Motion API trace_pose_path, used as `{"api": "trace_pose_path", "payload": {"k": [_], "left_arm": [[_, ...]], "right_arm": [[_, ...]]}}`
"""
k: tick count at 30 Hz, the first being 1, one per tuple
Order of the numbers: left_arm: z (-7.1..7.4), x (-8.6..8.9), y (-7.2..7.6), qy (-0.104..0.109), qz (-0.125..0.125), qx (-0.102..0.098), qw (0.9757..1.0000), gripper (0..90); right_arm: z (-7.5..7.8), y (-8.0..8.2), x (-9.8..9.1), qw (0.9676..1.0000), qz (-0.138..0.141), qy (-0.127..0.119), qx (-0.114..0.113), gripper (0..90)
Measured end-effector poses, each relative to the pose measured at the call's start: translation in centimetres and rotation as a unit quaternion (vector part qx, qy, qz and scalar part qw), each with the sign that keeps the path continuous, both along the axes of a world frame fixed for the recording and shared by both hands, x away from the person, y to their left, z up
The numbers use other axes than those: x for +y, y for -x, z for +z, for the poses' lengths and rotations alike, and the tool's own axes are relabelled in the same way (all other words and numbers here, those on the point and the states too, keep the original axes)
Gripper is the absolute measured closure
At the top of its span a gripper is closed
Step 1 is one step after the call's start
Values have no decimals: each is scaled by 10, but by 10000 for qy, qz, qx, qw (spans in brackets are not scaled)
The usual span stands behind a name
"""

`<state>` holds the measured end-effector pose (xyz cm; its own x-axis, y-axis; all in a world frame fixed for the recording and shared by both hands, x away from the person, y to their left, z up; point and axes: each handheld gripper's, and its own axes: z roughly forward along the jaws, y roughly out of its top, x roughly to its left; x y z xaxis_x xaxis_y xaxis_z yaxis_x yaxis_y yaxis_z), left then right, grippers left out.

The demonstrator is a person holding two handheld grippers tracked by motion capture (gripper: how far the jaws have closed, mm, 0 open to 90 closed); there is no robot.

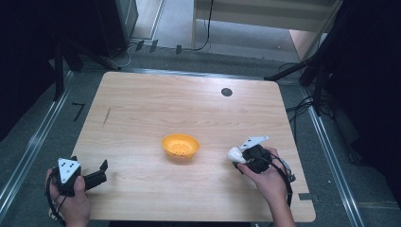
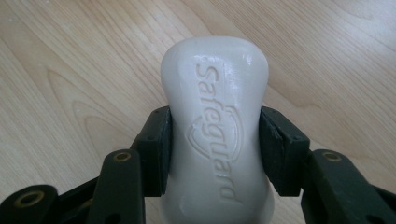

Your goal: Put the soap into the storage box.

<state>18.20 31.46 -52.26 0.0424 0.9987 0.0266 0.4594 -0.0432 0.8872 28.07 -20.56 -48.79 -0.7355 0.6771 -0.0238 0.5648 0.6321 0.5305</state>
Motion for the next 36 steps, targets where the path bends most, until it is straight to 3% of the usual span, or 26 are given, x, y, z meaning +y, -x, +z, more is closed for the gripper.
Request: {"api": "trace_pose_path", "payload": {"k": [3,21,36], "left_arm": [[0,0,0,-7,2,-10,10000,0],[0,0,0,-26,-4,-15,10000,0],[0,0,0,-12,8,-34,10000,0]], "right_arm": [[2,-1,5,9999,57,79,-58,506],[17,-15,22,9989,437,-132,-58,505],[24,-25,39,9971,751,-144,-20,505]]}}
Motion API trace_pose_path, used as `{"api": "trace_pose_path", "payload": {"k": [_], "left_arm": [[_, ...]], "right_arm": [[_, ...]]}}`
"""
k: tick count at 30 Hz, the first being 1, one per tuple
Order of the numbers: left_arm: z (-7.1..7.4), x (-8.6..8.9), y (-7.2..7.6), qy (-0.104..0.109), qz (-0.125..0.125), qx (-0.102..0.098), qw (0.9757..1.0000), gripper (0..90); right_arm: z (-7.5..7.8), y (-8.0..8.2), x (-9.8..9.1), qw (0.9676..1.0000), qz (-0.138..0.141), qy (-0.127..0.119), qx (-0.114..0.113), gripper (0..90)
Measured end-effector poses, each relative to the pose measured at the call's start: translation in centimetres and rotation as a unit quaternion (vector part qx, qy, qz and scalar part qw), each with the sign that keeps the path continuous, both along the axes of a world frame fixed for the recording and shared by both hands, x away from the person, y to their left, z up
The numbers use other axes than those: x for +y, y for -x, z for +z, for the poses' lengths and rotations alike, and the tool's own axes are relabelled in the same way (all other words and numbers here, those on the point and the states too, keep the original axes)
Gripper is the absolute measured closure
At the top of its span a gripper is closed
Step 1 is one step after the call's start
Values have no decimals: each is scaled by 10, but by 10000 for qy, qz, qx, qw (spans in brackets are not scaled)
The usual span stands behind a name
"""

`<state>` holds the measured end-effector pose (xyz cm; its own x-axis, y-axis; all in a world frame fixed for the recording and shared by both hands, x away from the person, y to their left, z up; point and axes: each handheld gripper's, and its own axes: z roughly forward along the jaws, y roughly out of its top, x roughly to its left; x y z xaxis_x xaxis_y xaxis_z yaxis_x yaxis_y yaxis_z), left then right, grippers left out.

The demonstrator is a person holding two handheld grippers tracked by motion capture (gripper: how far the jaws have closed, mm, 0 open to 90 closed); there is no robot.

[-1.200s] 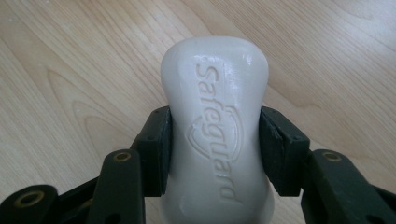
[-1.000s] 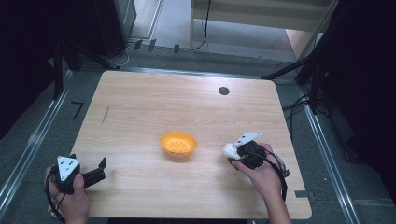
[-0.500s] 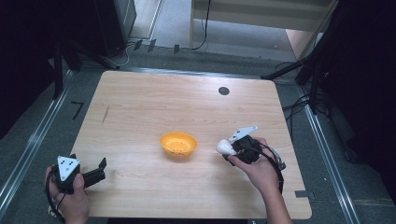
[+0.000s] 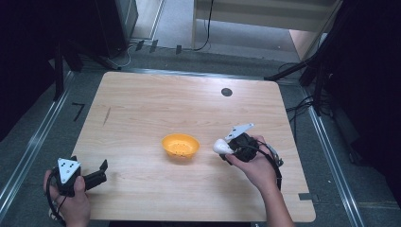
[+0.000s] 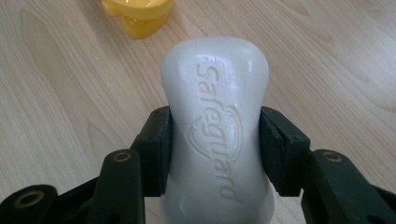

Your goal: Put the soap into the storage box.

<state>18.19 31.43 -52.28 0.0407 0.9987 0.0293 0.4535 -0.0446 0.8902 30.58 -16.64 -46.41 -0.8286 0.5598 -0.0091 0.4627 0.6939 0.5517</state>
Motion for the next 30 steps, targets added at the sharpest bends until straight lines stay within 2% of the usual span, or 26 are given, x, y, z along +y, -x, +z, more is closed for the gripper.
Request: {"api": "trace_pose_path", "payload": {"k": [6,12,30], "left_arm": [[0,0,0,-20,0,9,10000,0],[0,0,0,16,-55,-12,10000,0],[0,1,0,22,-77,6,10000,0]], "right_arm": [[7,-5,8,10000,79,-50,-34,505],[13,-9,18,9994,319,52,-77,505],[24,-14,41,9982,588,46,-120,505]]}}
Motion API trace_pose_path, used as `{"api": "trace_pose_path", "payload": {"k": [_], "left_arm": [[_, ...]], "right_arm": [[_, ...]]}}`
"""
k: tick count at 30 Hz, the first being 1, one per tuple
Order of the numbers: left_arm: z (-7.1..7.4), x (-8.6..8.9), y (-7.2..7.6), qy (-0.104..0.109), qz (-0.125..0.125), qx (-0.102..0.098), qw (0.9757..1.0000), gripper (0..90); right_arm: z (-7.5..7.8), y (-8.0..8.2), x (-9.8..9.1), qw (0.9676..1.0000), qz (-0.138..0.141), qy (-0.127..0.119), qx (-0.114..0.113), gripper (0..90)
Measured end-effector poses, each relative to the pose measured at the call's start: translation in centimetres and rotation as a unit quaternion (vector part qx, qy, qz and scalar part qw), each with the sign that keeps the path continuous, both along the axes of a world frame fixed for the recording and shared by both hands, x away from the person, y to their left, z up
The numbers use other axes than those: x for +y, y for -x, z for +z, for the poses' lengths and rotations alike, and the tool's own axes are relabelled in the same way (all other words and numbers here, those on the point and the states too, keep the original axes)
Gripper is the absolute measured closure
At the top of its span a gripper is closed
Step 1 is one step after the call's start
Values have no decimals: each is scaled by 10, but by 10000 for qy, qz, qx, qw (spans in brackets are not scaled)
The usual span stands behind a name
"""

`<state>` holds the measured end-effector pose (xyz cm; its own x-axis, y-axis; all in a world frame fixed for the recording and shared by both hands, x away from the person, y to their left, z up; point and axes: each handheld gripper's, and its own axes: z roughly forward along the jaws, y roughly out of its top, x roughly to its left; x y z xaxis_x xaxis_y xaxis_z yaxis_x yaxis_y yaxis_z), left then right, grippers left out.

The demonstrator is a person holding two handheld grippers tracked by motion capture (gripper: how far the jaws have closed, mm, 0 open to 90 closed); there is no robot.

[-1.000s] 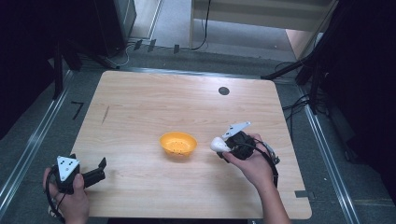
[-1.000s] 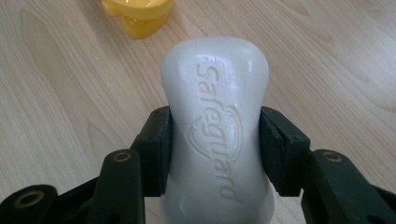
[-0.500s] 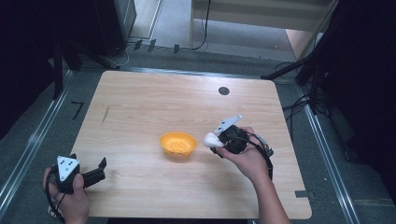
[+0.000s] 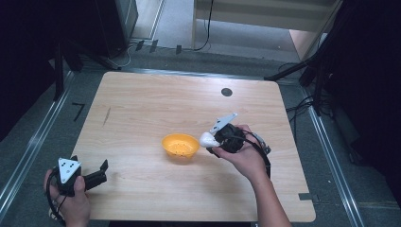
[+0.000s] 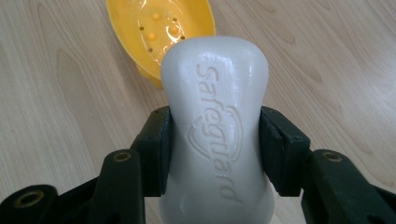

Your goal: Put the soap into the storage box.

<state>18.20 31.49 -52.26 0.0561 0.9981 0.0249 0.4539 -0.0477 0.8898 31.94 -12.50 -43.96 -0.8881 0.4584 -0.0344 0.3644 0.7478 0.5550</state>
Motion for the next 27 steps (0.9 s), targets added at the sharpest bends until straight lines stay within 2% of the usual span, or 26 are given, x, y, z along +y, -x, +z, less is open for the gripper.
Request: {"api": "trace_pose_path", "payload": {"k": [17,27], "left_arm": [[0,0,0,28,19,10,10000,0],[0,0,0,4,3,15,10000,0]], "right_arm": [[3,-8,28,9994,336,-12,-75,505],[2,-15,48,9977,669,34,-103,505]]}}
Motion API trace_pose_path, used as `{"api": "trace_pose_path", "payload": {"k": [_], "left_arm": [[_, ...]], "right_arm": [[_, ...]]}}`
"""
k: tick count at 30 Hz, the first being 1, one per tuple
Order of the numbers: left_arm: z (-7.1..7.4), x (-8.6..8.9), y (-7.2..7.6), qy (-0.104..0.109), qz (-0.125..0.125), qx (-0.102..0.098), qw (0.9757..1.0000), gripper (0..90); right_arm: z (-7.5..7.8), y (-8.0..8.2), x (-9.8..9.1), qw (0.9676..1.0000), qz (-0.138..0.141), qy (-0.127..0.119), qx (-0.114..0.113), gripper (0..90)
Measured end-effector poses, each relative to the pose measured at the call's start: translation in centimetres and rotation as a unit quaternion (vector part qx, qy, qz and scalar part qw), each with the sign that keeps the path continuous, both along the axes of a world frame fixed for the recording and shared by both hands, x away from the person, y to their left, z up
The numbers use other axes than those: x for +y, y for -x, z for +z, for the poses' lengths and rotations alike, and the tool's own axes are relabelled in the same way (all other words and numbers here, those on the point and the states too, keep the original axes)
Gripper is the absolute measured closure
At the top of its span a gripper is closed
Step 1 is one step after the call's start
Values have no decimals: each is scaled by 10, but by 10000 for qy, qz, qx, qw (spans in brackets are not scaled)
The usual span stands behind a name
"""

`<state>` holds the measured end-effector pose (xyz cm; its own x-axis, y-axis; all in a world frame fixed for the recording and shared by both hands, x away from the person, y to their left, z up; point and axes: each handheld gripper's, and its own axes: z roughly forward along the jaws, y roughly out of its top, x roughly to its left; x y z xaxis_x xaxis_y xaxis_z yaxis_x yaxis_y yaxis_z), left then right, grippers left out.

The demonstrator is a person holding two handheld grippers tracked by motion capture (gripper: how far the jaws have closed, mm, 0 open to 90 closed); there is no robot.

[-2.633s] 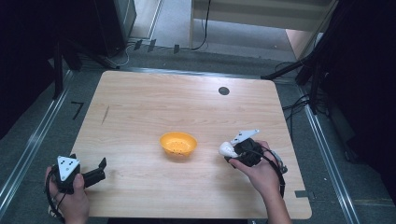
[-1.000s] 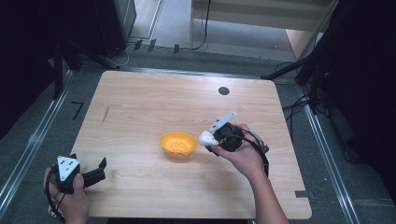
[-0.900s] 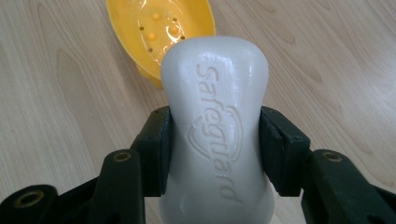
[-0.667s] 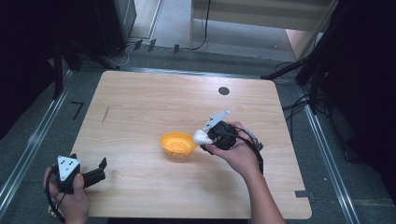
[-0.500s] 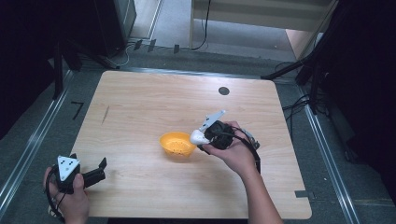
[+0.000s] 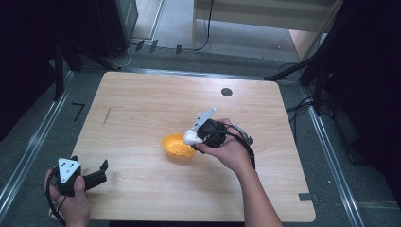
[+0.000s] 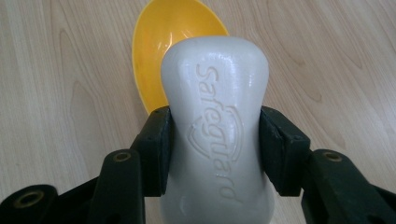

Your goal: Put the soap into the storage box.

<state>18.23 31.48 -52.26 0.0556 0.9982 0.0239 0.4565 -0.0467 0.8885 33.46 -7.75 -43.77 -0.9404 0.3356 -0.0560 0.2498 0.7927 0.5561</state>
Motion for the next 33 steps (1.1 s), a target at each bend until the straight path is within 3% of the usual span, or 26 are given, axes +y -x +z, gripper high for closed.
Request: {"api": "trace_pose_path", "payload": {"k": [12,33], "left_arm": [[0,0,0,17,1,3,10000,0],[0,1,0,37,3,-6,10000,0]], "right_arm": [[-1,-6,19,9993,338,147,-71,505],[-16,-16,44,9973,626,367,107,504]]}}
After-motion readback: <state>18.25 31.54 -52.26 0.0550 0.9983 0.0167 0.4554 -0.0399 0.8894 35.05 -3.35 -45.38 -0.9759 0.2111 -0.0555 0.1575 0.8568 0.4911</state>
